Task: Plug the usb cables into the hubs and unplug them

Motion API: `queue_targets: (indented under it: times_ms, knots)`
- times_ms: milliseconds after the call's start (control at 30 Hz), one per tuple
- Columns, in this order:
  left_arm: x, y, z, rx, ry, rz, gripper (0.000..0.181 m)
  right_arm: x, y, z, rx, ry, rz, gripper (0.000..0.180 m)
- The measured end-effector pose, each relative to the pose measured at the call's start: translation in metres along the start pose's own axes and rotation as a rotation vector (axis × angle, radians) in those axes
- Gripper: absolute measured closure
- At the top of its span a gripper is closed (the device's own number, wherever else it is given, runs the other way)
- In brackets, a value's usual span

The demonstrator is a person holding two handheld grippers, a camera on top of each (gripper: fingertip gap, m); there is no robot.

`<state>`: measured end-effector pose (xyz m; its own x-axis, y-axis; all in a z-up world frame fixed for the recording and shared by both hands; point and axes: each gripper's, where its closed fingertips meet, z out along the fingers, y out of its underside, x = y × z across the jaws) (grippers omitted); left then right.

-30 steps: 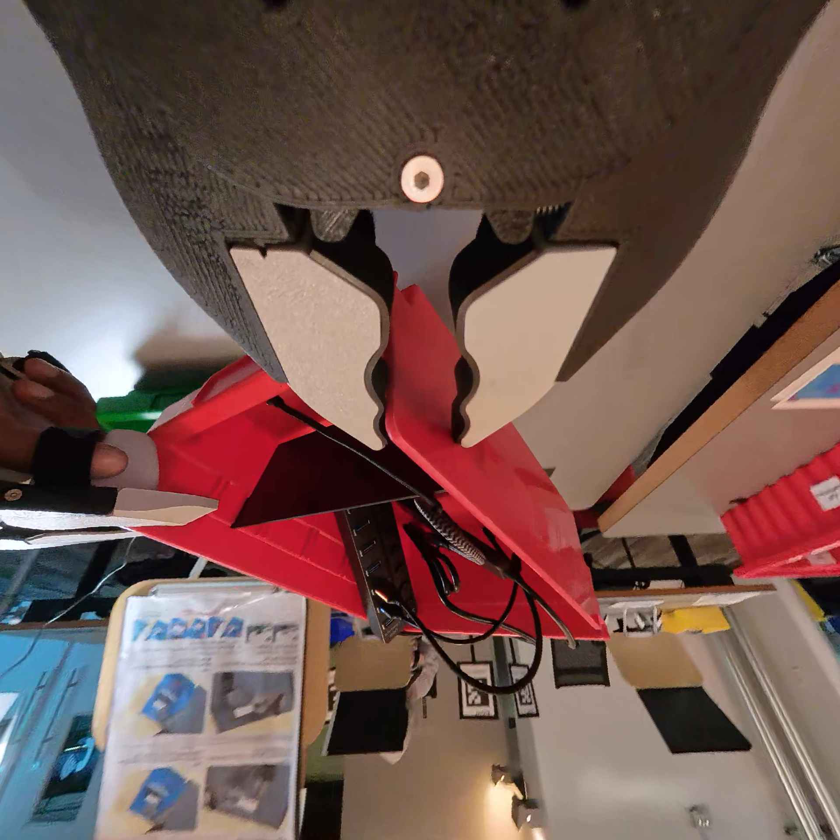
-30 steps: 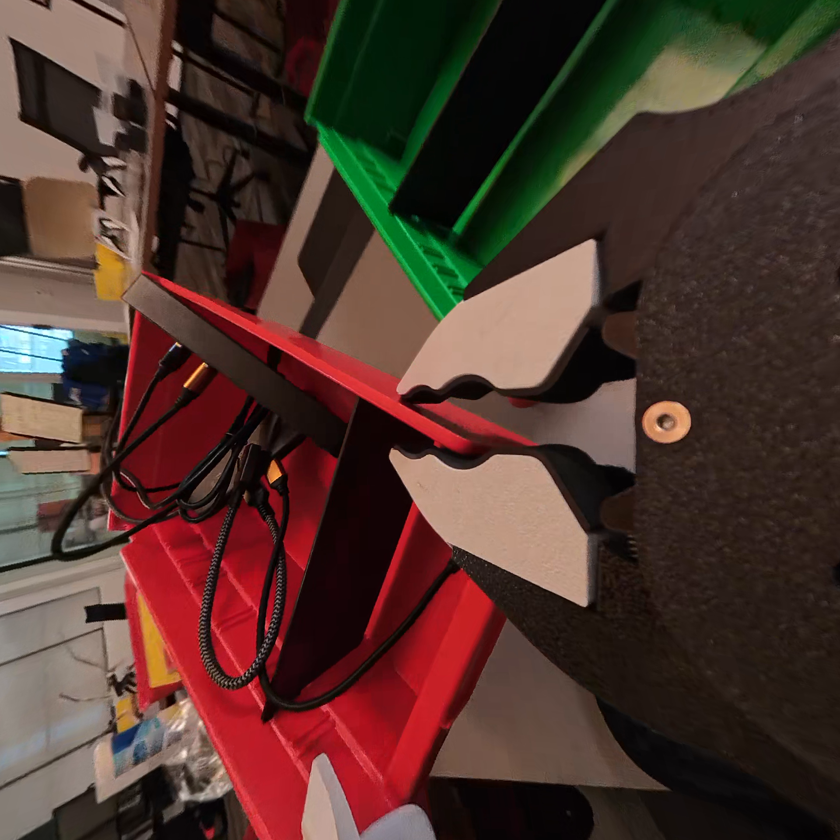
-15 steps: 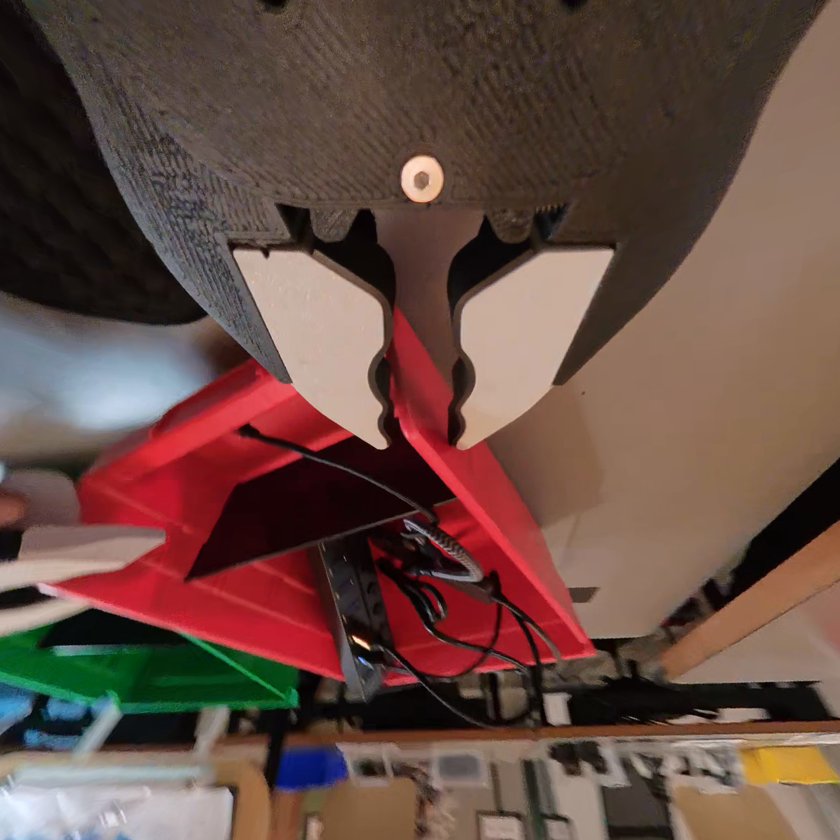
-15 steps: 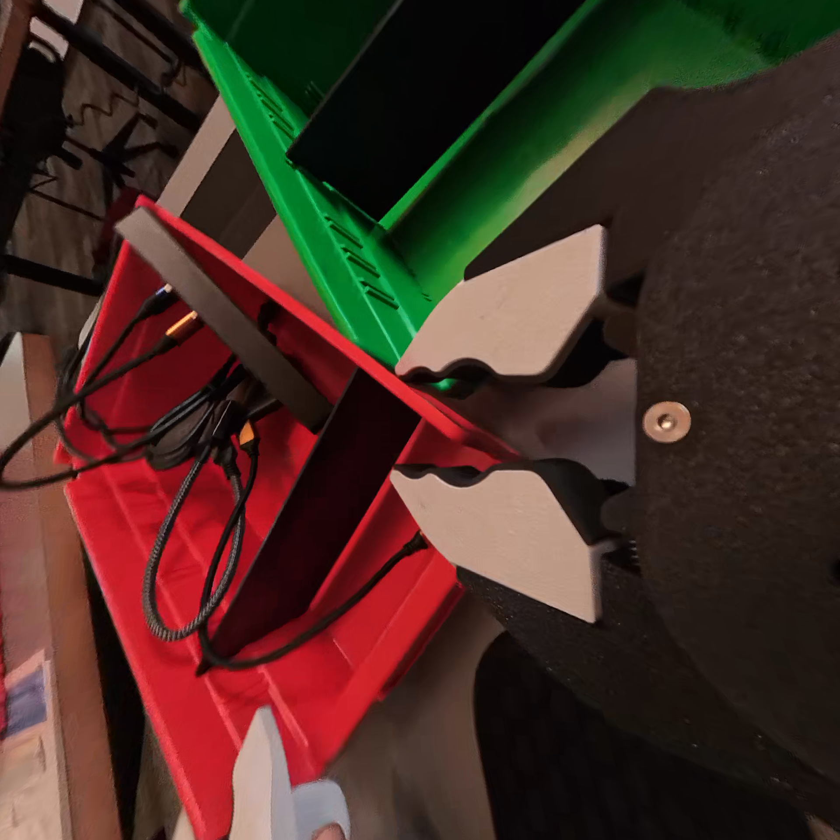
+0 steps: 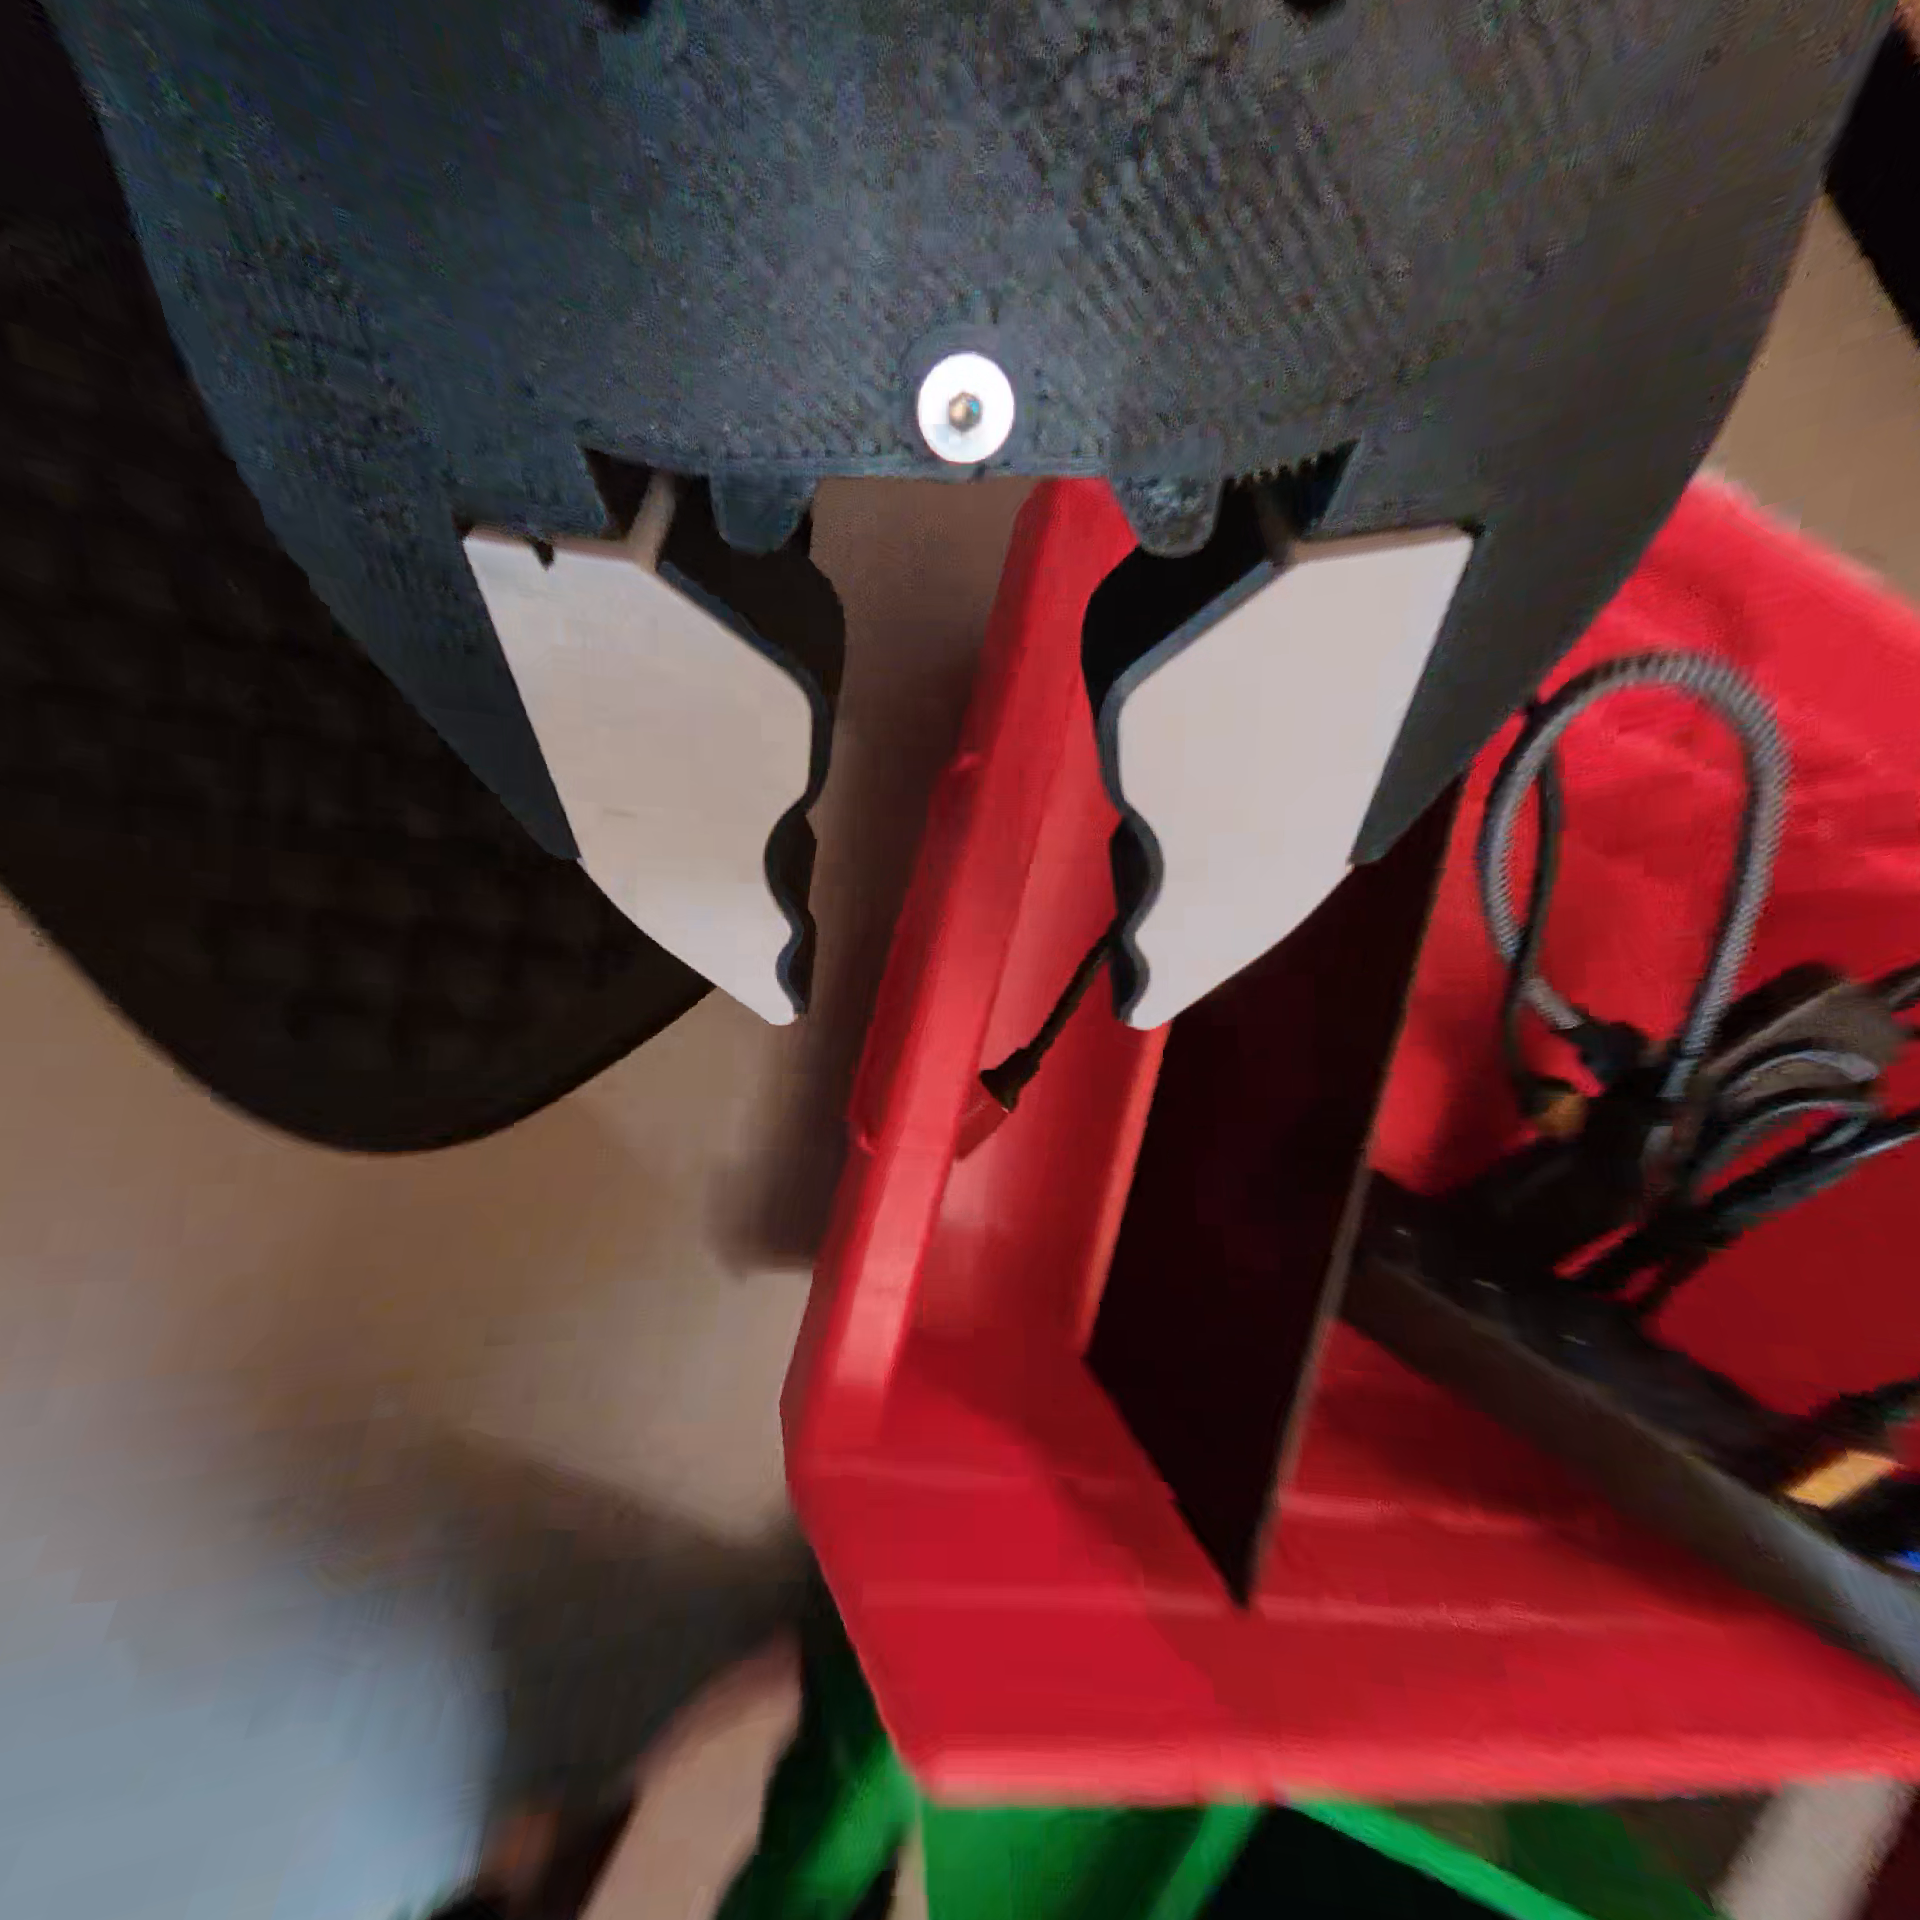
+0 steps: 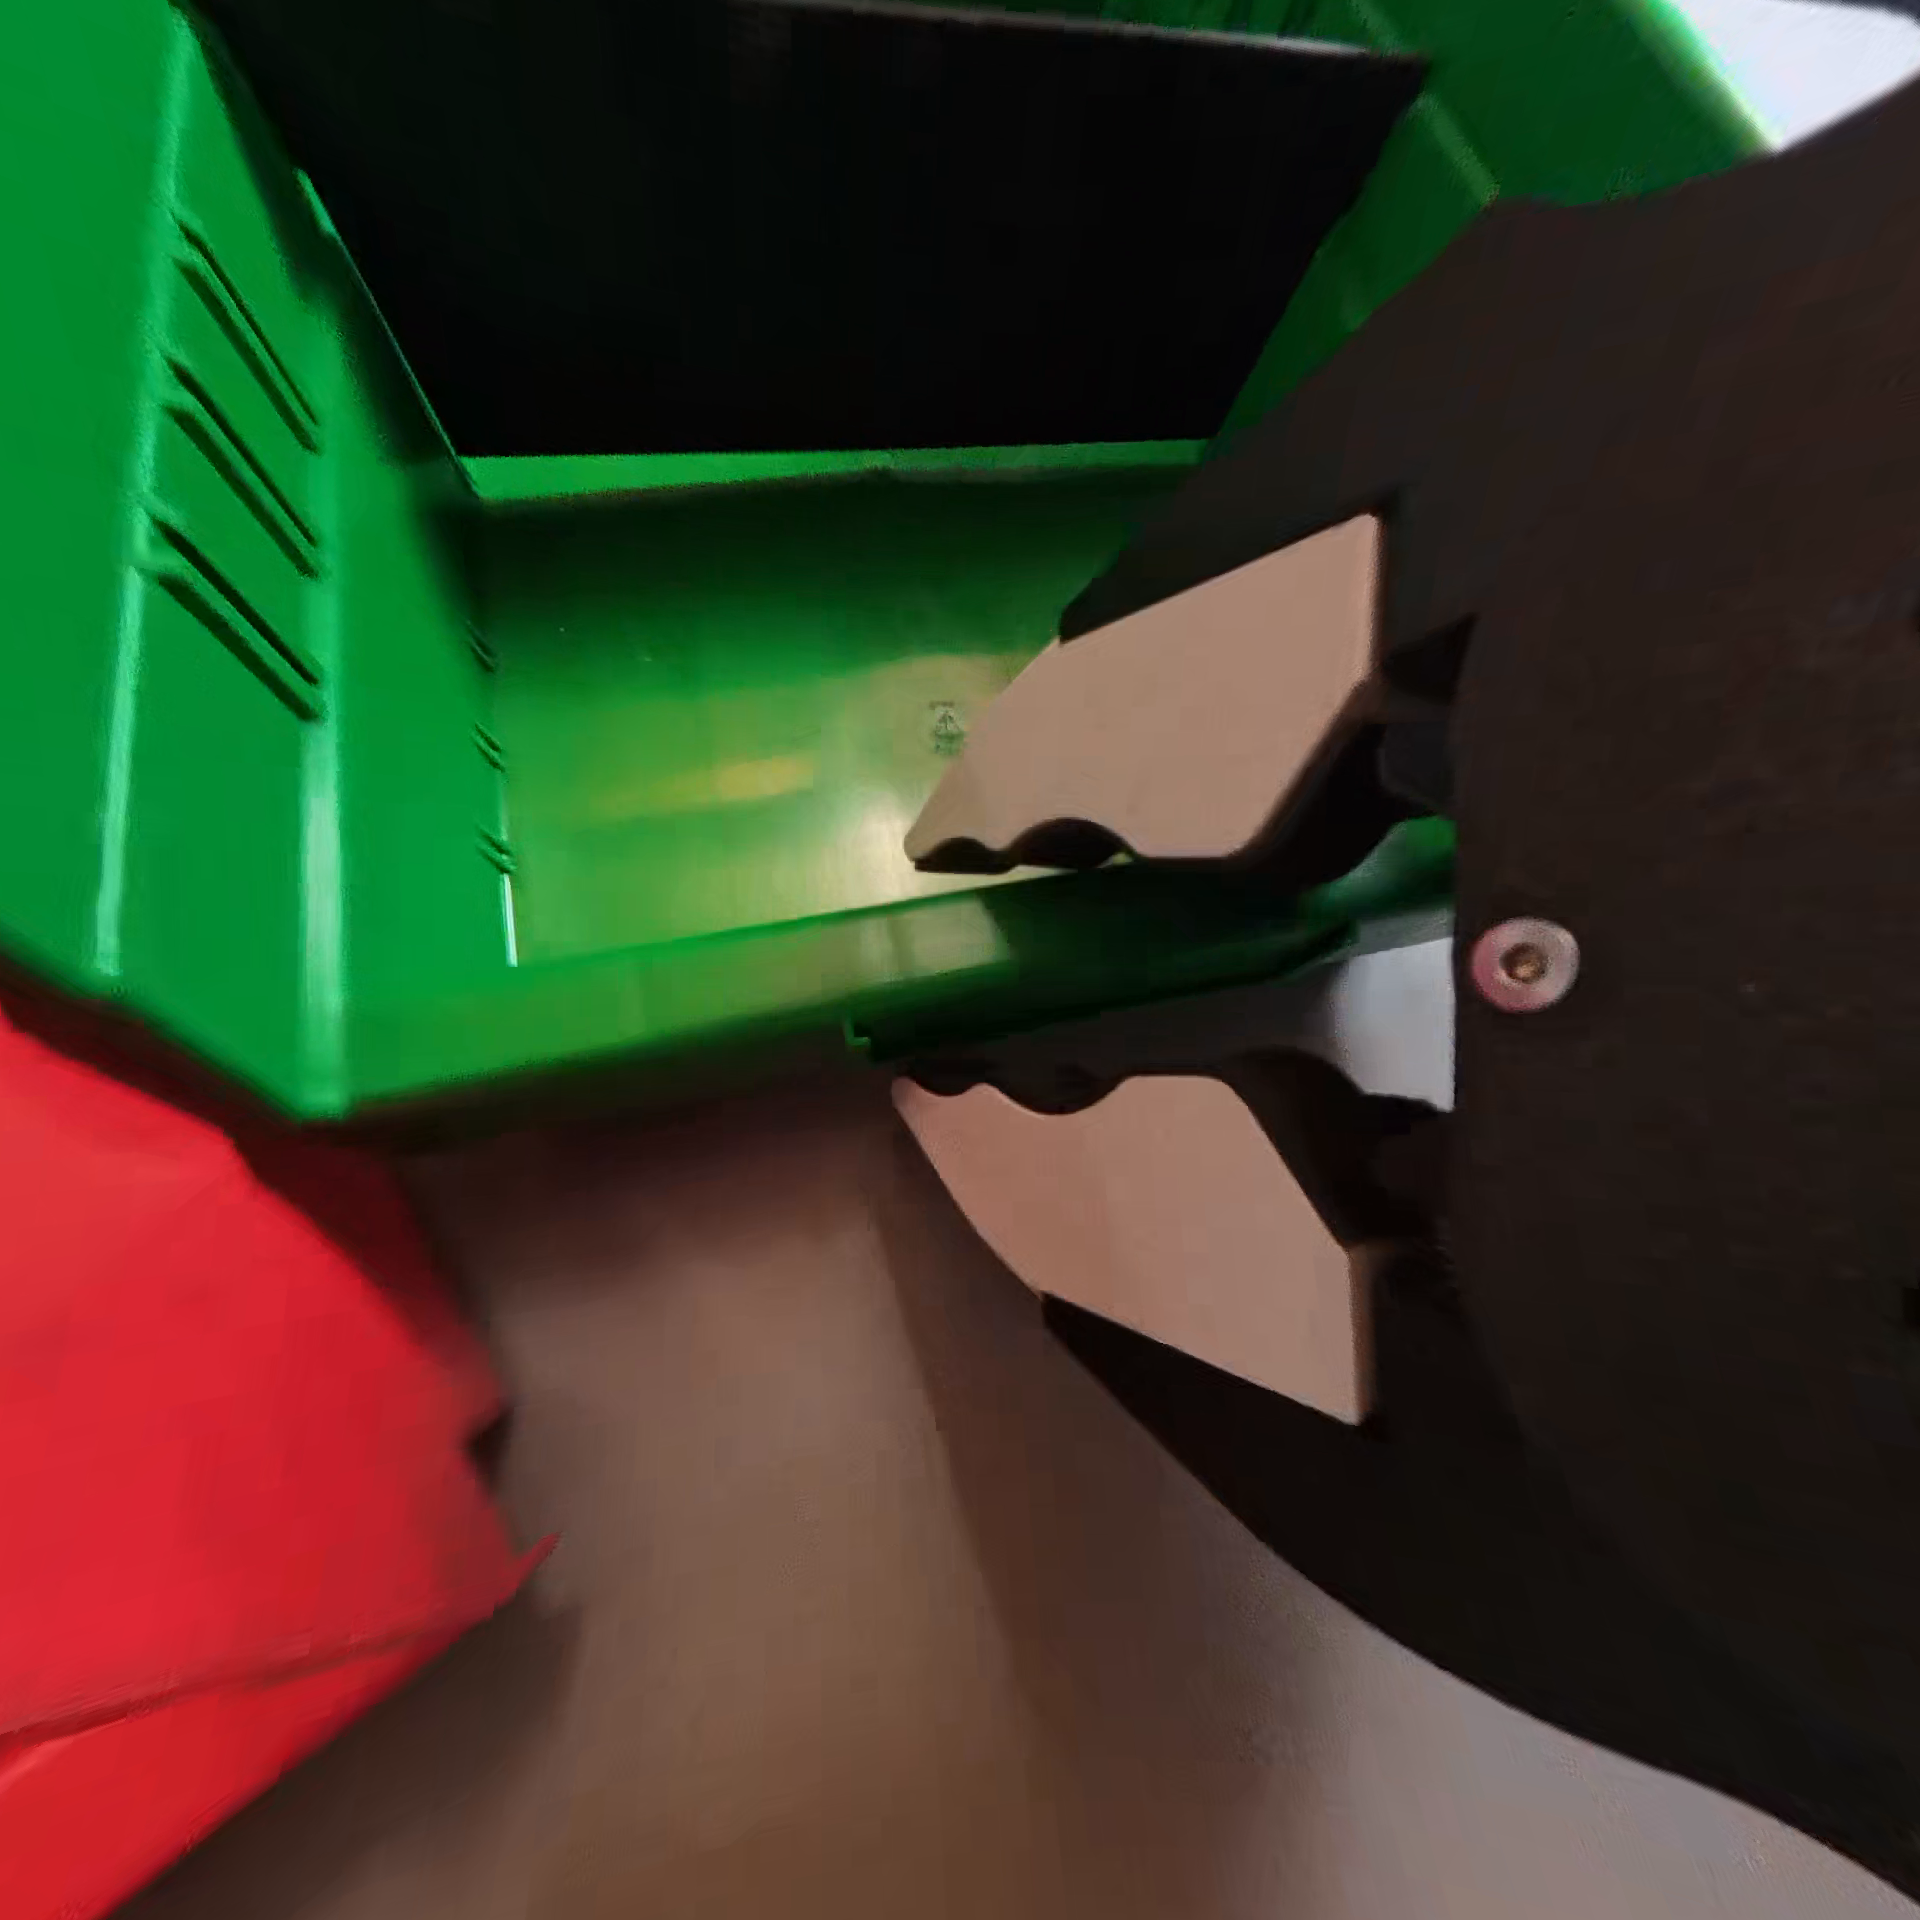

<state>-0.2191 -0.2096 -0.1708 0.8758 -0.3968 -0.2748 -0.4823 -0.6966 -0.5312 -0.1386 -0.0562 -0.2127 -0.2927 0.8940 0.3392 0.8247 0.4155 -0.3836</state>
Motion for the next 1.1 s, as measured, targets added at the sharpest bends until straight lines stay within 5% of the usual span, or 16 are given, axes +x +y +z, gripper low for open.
queue_targets:
  times_ms: [33,267,633,1100]
  knots:
    - [0.001,0.004,0.011,-0.06,0.014,0.031,0.125,-0.001,0.003,0.0,0.006,0.001,-0.008,0.146]
    - [0.009,0.006,0.039,-0.132,0.112,0.136,0.155,-0.007,0.06,-0.029,0.001,0.031,0.051,0.148]
    - [0.0,-0.002,0.047,-0.11,0.108,0.174,0.155,0.021,0.173,-0.07,-0.041,0.129,0.164,0.148]
    - [-0.014,-0.021,0.066,-0.07,0.096,0.21,0.155,0.036,0.197,-0.075,-0.002,0.135,0.196,0.145]
